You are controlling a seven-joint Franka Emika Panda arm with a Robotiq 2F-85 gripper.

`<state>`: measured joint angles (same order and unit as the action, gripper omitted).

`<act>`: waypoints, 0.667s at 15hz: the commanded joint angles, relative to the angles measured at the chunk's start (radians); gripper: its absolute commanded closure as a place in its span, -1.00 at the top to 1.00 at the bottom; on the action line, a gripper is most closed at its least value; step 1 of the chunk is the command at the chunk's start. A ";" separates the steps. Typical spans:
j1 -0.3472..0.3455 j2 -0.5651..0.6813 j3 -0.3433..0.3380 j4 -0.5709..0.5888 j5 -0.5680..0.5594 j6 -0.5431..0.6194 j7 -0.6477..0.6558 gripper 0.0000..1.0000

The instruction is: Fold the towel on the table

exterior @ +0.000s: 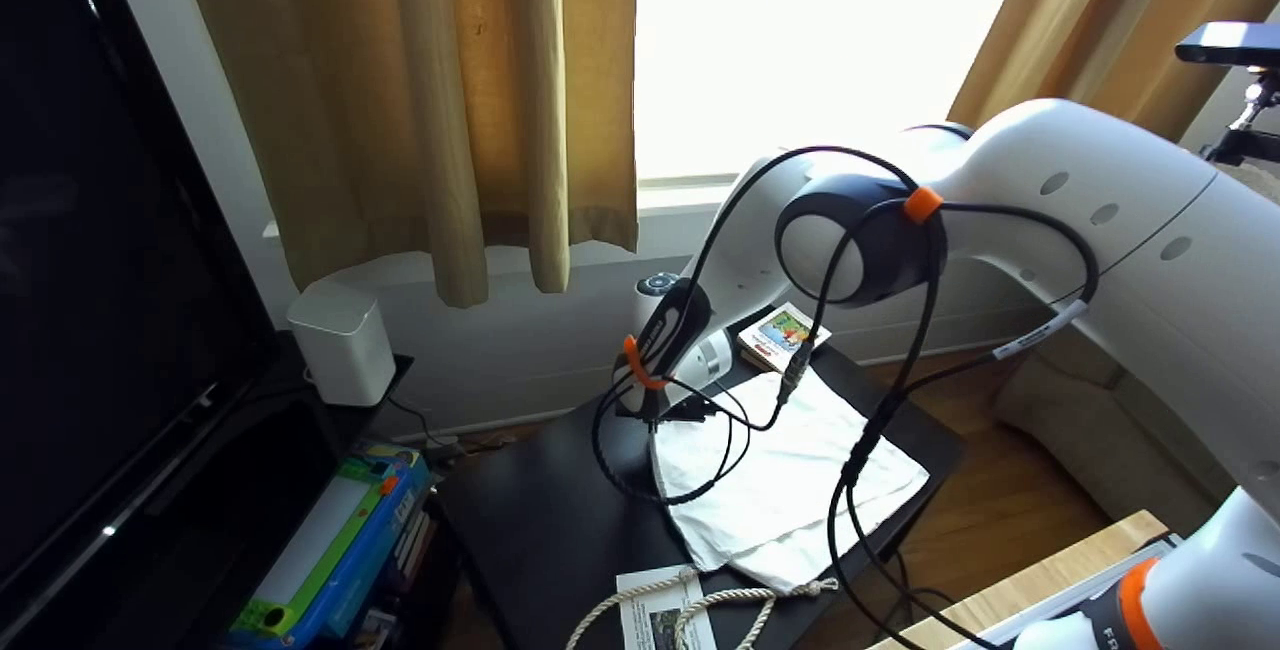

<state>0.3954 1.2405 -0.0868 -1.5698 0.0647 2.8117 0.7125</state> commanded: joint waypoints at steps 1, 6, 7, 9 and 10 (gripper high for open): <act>-0.023 -0.150 0.008 -0.204 0.010 0.000 -0.074 -0.98; -0.036 -0.264 -0.021 -0.376 -0.006 0.032 -0.188 -0.98; -0.045 -0.280 -0.027 -0.405 -0.009 0.038 -0.218 -0.98; -0.004 -0.298 -0.091 -0.432 0.003 0.018 -0.185 -0.98; -0.026 -0.249 -0.055 -0.357 0.013 0.008 -0.203 -0.92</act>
<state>0.3635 0.9872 -0.1381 -1.9323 0.0632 2.8229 0.5206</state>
